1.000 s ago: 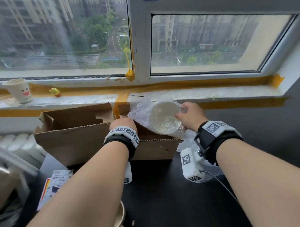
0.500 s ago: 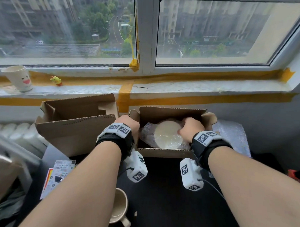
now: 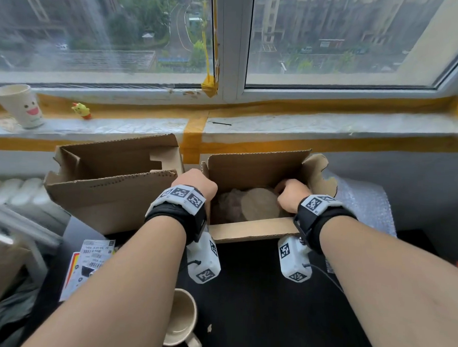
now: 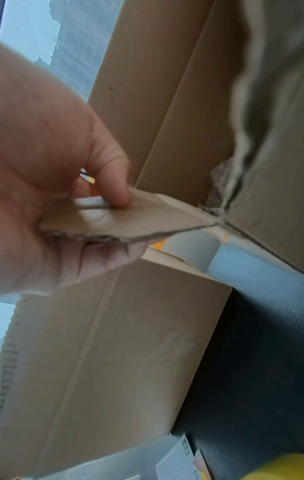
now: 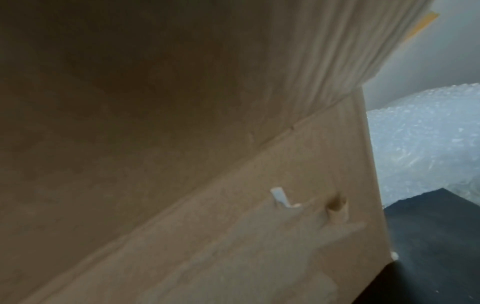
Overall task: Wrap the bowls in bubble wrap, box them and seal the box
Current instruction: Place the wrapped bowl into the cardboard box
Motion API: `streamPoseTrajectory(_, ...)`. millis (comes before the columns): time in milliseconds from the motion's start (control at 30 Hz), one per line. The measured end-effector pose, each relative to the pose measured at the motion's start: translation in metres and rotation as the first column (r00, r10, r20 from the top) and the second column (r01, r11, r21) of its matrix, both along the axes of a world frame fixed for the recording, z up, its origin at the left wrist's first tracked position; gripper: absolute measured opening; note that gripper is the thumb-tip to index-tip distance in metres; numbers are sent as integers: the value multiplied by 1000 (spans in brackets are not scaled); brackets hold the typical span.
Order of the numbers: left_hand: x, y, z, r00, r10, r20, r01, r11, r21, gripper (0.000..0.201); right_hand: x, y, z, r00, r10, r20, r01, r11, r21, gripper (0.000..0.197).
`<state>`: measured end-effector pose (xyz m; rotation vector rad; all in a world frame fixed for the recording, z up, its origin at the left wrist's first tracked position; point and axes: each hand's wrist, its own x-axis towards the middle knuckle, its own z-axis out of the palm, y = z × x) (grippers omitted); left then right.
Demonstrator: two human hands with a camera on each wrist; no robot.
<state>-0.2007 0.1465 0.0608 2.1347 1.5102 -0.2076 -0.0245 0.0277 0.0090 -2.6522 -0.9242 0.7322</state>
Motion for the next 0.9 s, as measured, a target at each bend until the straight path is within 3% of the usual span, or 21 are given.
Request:
streamPoseTrajectory(300, 4, 5, 0, 997, 56, 56, -60, 996, 60, 16, 4, -3, 20, 992, 107, 74, -114, 988, 107, 12)
streamPoseTrajectory(600, 21, 20, 17, 972, 187, 143, -208, 967, 148, 36, 19, -13, 43, 976, 15, 217, -83, 949, 304, 27)
streamPoseTrajectory(733, 29, 8, 16, 980, 121, 156, -145, 977, 158, 36, 19, -18, 46, 970, 2, 244, -93, 927, 363, 21)
streamPoseTrajectory(900, 41, 0, 32, 992, -46, 120, 6, 949, 314, 43, 24, -28, 61, 964, -71, 256, -67, 869, 490, 19)
